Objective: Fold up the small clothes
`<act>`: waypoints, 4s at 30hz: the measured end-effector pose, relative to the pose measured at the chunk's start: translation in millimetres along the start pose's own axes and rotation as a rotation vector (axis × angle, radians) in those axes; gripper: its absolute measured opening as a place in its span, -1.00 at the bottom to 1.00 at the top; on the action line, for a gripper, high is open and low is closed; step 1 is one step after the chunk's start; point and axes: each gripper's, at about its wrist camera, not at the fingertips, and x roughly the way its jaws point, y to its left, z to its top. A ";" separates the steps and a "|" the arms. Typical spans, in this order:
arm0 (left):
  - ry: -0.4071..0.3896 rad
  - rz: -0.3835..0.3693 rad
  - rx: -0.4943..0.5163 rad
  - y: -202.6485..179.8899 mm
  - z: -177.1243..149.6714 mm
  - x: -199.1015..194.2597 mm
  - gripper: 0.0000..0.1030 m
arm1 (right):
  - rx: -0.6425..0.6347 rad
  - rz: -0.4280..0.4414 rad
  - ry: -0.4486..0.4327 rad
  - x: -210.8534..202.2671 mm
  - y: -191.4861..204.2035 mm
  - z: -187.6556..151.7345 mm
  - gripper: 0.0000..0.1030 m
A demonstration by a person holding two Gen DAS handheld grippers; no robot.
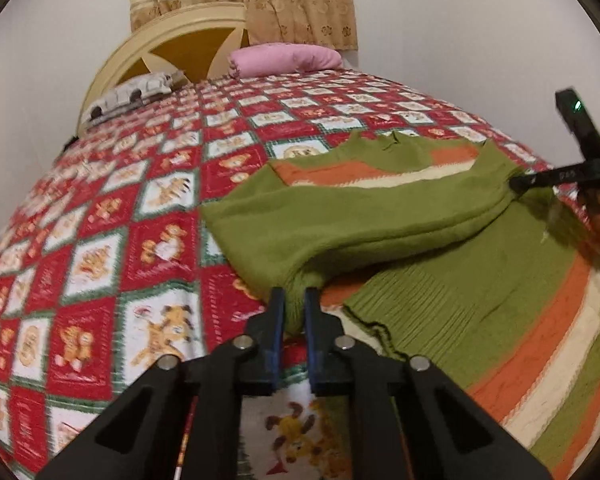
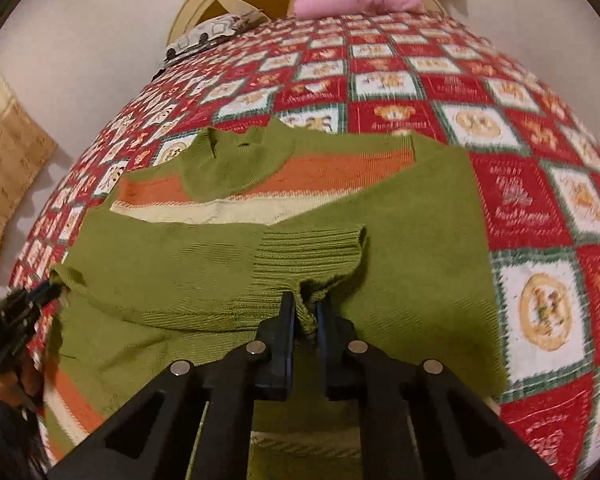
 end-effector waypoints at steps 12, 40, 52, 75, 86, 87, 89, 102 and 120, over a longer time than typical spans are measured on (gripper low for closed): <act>0.063 0.122 0.332 -32.6 -41.4 -2.2 -0.86 | -0.232 -0.198 -0.065 -25.0 -2.2 -21.9 -0.81; 0.083 0.163 0.022 0.6 -18.0 13.4 -0.74 | -0.095 -0.073 -0.114 -34.5 -2.8 -30.5 0.08; -0.115 0.148 0.067 -6.0 15.1 -27.9 -0.05 | 0.010 -0.006 -0.112 -34.5 -13.0 -8.6 0.08; -0.083 0.156 -0.004 -0.4 9.7 -23.3 0.46 | 0.046 0.037 -0.071 -32.3 -14.2 -14.6 0.28; 0.084 0.197 -0.011 -9.3 1.5 27.5 0.46 | -0.123 -0.117 -0.117 -31.3 18.6 2.6 -0.94; 0.080 0.188 -0.017 -9.4 1.0 25.7 0.49 | -0.141 -0.140 -0.142 -37.0 20.2 5.0 -0.94; 0.081 0.194 -0.017 -9.7 1.1 25.4 0.53 | -0.156 -0.171 -0.146 -37.7 21.2 9.6 -0.94; -0.029 0.168 -0.060 -11.7 10.5 -3.1 0.79 | -0.165 -0.258 -0.129 -26.9 17.2 -7.4 -0.35; 0.095 0.293 -0.072 -12.2 -2.7 30.0 0.98 | -0.189 -0.128 -0.034 -10.7 35.1 -45.0 -0.33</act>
